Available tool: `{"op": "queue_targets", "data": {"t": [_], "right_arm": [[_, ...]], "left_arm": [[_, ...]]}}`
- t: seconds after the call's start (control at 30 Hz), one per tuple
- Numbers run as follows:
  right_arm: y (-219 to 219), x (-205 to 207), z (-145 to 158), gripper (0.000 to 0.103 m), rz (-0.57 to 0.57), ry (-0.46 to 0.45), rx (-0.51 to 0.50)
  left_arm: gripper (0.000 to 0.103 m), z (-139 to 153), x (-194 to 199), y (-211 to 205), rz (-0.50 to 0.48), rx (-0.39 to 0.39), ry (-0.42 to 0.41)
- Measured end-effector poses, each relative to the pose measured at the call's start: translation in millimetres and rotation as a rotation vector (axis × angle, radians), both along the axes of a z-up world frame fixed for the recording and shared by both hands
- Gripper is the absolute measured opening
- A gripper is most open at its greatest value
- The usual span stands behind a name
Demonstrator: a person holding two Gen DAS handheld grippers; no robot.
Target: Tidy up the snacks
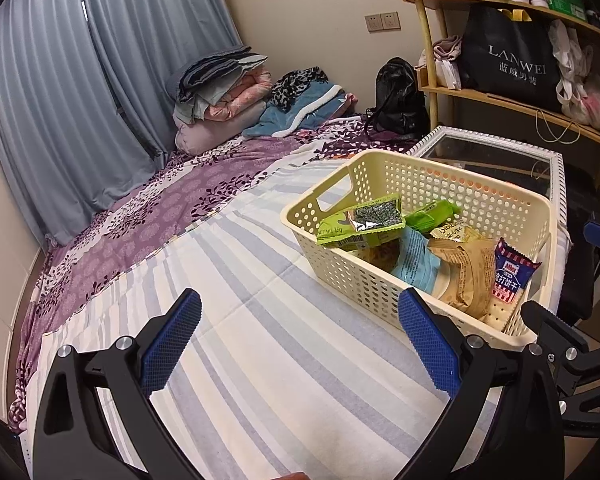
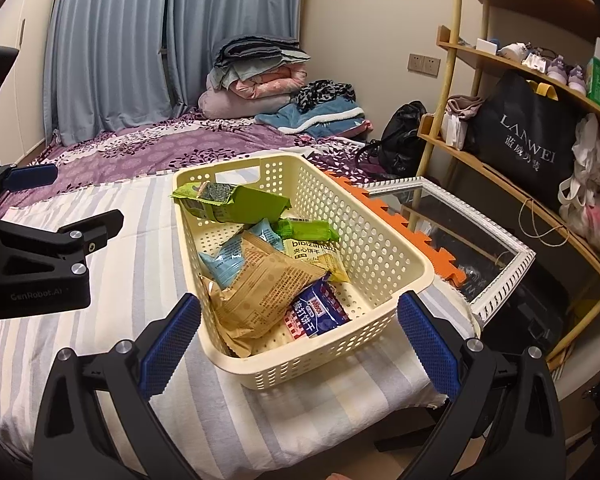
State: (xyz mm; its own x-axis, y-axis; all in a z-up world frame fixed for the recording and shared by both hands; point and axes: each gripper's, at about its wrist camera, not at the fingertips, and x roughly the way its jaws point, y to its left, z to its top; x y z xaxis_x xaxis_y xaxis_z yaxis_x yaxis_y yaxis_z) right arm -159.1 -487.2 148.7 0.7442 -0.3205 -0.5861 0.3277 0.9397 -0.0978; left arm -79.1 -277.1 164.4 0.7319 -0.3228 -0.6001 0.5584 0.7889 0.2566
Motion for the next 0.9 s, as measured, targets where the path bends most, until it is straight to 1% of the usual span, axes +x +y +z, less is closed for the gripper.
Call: {"op": "queue_targets", "data": {"t": [0.3, 0.63, 0.73, 0.9], "right_arm": [[-6.5, 0.8, -4.3, 0.098, -0.01, 0.004, 0.014], [-6.2, 1.5, -6.0, 0.098, -0.01, 0.008, 0.014], [-1.0, 2.2, -4.8, 0.098, 0.001, 0.01, 0.008], [13.5, 6.5, -2.1, 0.098, 0.034, 0.017, -0.006]], "left_arm": [[0.1, -4.2, -1.5, -7.3, -0.024, 0.017, 0.001], [0.1, -5.4, -4.6, -4.6, -0.043, 0.009, -0.002], [0.1, -4.0, -3.7, -0.5, -0.049, -0.002, 0.018], [0.1, -2.2, 3.5, 20.5, 0.001, -0.047, 0.055]]}}
